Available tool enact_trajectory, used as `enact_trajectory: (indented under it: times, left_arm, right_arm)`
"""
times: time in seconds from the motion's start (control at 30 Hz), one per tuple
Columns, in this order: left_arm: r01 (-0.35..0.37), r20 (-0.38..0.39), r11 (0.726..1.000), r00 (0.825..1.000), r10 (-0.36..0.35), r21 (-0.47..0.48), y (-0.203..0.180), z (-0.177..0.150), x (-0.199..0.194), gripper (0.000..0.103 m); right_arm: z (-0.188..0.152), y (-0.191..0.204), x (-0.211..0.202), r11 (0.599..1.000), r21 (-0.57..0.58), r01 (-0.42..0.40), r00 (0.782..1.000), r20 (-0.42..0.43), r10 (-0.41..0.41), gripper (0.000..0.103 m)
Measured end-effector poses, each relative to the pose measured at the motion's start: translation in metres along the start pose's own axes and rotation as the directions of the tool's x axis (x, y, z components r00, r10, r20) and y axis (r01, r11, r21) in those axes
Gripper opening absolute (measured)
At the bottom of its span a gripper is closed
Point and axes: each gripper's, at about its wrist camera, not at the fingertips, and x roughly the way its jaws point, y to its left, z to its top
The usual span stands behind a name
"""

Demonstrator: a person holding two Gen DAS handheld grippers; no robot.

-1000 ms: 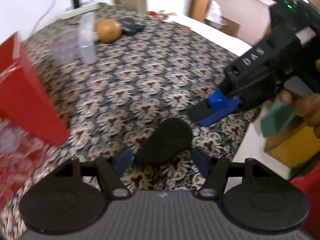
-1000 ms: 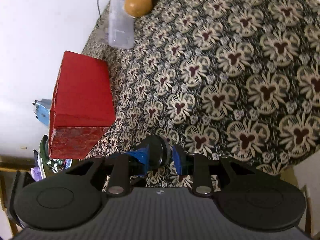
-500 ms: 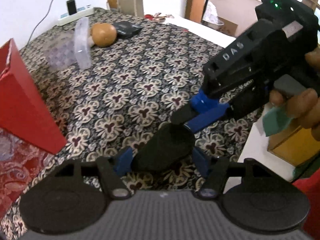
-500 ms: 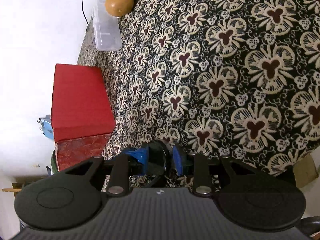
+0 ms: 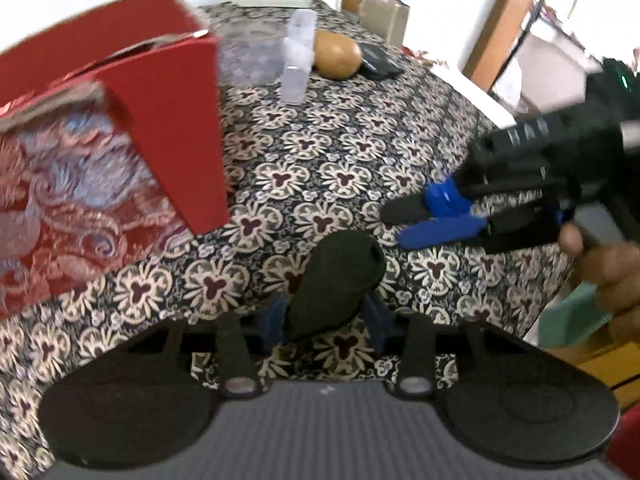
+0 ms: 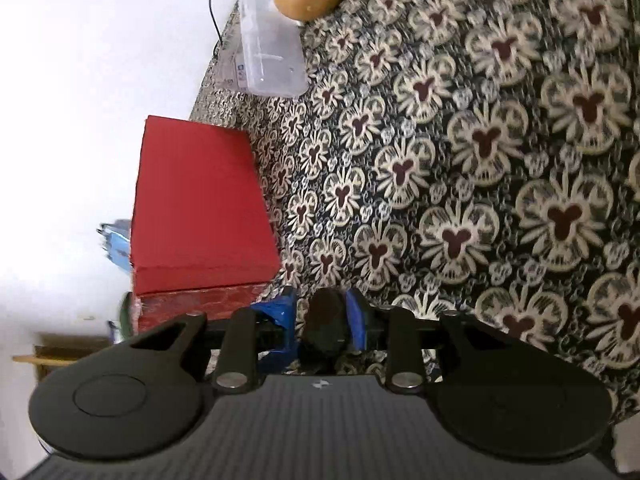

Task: Organize rigid objects
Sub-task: 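Close the right tool on the small black object, then lift the black object with the right tool and carry it over the box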

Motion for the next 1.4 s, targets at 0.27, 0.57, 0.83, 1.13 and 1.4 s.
enact_trajectory:
  times: [0.27, 0.57, 0.83, 1.13, 1.4]
  left_arm:
    - [0.072, -0.008, 0.992, 0.997, -0.074, -0.103, 0.016, -0.001, -0.002, 0.0]
    - [0.074, 0.06, 0.993, 0.995, -0.08, 0.09, -0.01, 0.013, -0.009, 0.053]
    - [0.028, -0.009, 0.993, 1.0, -0.027, 0.115, -0.012, 0.014, 0.025, 0.041]
    - [0.094, 0.024, 0.996, 0.995, -0.094, 0.009, 0.008, 0.015, 0.011, 0.042]
    - [0.153, 0.084, 0.988, 0.984, -0.155, 0.02, 0.004, 0.022, -0.025, 0.042]
  right_arm:
    - [-0.01, -0.003, 0.015, 1.0, -0.003, 0.005, 0.999, -0.046, -0.006, 0.011]
    - [-0.007, 0.008, 0.017, 0.997, -0.065, 0.04, 0.999, 0.008, -0.039, 0.013]
    - [-0.004, 0.007, 0.03, 0.997, -0.074, -0.012, 1.0, -0.014, 0.011, 0.01]
    - [-0.003, 0.006, 0.035, 0.996, -0.076, -0.052, 0.998, -0.03, 0.05, 0.014]
    - [-0.012, 0.032, 0.025, 0.984, -0.155, -0.091, 0.995, -0.042, 0.086, 0.012]
